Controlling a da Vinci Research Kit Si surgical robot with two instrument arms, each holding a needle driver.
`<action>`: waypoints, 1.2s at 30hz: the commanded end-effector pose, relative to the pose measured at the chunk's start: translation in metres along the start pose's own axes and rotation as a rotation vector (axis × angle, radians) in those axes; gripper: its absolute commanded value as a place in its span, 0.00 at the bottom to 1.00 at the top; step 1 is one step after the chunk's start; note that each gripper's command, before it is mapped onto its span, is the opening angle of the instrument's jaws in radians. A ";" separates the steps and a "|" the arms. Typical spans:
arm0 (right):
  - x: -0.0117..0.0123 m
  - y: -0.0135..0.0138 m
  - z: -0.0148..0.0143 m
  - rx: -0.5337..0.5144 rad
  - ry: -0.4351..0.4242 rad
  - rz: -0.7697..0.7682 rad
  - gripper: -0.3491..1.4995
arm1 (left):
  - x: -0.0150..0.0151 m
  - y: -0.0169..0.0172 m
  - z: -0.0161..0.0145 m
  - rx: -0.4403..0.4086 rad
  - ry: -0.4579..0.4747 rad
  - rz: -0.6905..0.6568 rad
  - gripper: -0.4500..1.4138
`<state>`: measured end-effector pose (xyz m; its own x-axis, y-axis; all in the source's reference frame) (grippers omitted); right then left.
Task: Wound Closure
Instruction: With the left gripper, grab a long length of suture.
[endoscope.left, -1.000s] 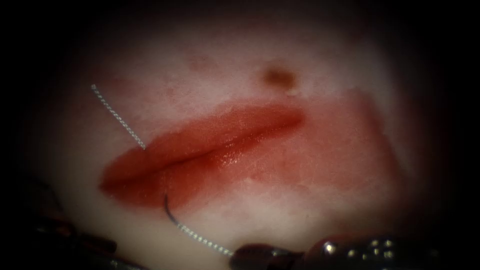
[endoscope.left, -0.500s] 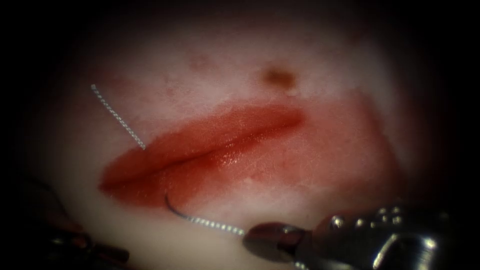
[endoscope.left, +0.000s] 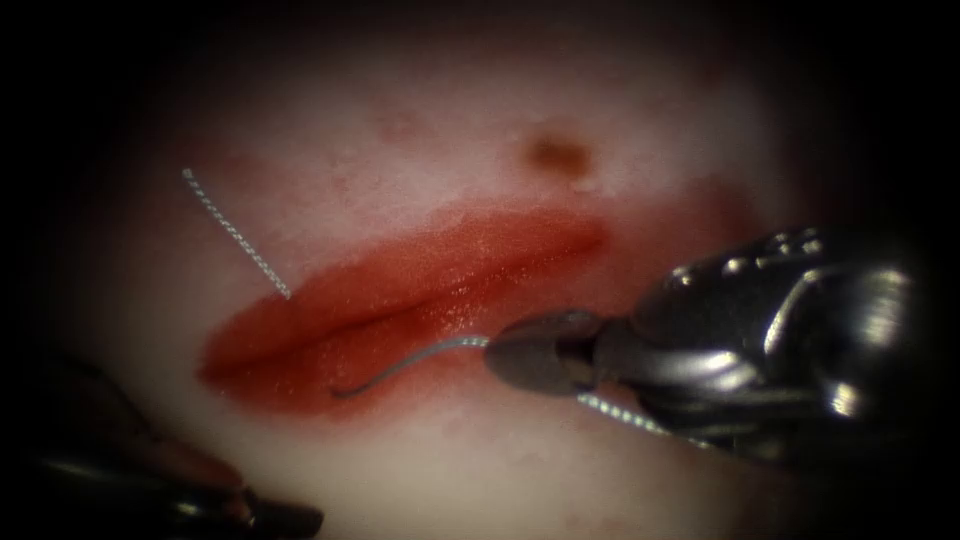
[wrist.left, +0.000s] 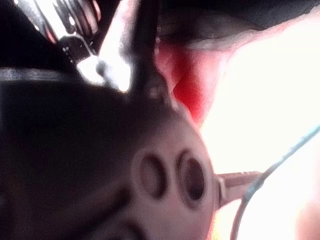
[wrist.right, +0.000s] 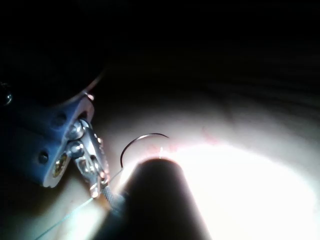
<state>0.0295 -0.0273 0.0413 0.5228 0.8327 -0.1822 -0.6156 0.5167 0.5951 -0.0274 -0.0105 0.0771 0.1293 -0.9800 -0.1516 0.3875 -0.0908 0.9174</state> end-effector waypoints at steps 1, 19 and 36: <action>0.0027 -0.0002 0.0004 0.001 0.011 0.006 0.00 | -0.0011 -0.0005 0.0003 0.006 -0.030 0.016 0.79; 0.0071 -0.0008 0.0034 0.097 0.109 0.284 0.00 | -0.0033 -0.0031 0.0056 0.279 -0.343 0.136 0.82; 0.0080 -0.0021 0.0048 0.152 0.118 0.286 0.00 | -0.0059 -0.0052 0.0105 0.172 -0.683 0.158 0.69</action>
<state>0.0366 -0.0237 0.0430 0.2682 0.9608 -0.0703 -0.6306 0.2302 0.7412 -0.0394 -0.0070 0.0775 -0.4648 -0.8613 0.2053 0.2709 0.0824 0.9591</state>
